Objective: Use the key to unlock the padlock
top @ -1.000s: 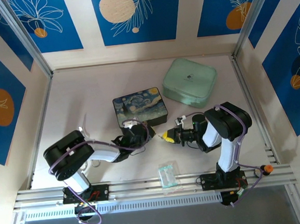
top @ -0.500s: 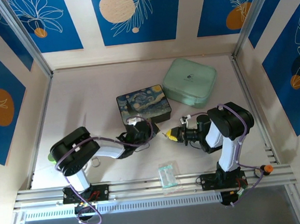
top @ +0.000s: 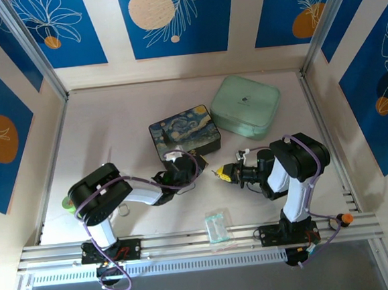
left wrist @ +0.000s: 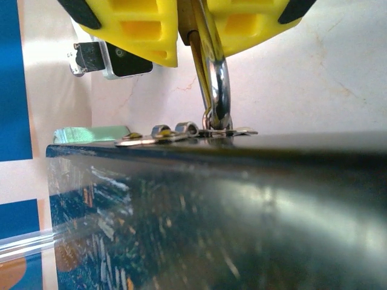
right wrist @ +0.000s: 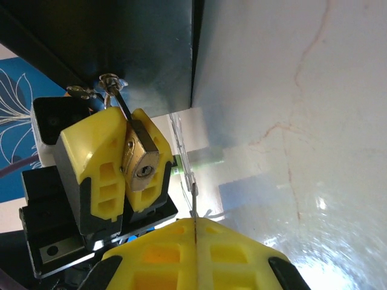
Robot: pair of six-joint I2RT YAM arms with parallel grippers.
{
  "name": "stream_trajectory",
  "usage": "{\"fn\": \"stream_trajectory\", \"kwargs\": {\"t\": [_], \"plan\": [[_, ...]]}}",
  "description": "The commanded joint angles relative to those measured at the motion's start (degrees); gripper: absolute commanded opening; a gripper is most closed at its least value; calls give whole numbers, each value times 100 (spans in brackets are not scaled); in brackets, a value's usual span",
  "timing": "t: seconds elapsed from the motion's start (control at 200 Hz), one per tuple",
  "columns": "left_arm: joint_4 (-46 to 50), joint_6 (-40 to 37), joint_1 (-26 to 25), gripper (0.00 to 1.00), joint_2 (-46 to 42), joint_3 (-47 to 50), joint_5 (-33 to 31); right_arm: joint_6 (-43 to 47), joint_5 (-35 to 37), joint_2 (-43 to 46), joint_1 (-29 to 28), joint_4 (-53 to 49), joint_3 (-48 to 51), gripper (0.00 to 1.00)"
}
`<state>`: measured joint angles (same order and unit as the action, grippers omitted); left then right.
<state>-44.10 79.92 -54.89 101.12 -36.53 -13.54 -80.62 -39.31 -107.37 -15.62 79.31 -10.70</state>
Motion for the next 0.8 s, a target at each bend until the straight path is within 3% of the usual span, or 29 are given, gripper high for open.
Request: {"fn": "stream_trajectory", "kwargs": {"t": [0.0, 0.105, 0.325, 0.495, 0.645, 0.795], "plan": [[61, 1141, -125, 0, 291, -37, 545, -207, 132, 154, -114, 108, -131, 0], [374, 1139, -126, 0, 241, -117, 534, -310, 184, 237, -168, 105, -204, 0], [2560, 824, -127, 0, -200, -714, 329, -356, 177, 234, -196, 33, -242, 0], [2335, 1081, -157, 0, -147, -671, 215, -426, 231, 172, -244, 105, -174, 0], [1573, 1821, -221, 0, 46, -481, 127, -541, 325, 319, -302, 106, -163, 0], [1411, 2233, -226, 0, 53, -433, 38, -665, 515, 436, -303, 102, -125, 0]]}}
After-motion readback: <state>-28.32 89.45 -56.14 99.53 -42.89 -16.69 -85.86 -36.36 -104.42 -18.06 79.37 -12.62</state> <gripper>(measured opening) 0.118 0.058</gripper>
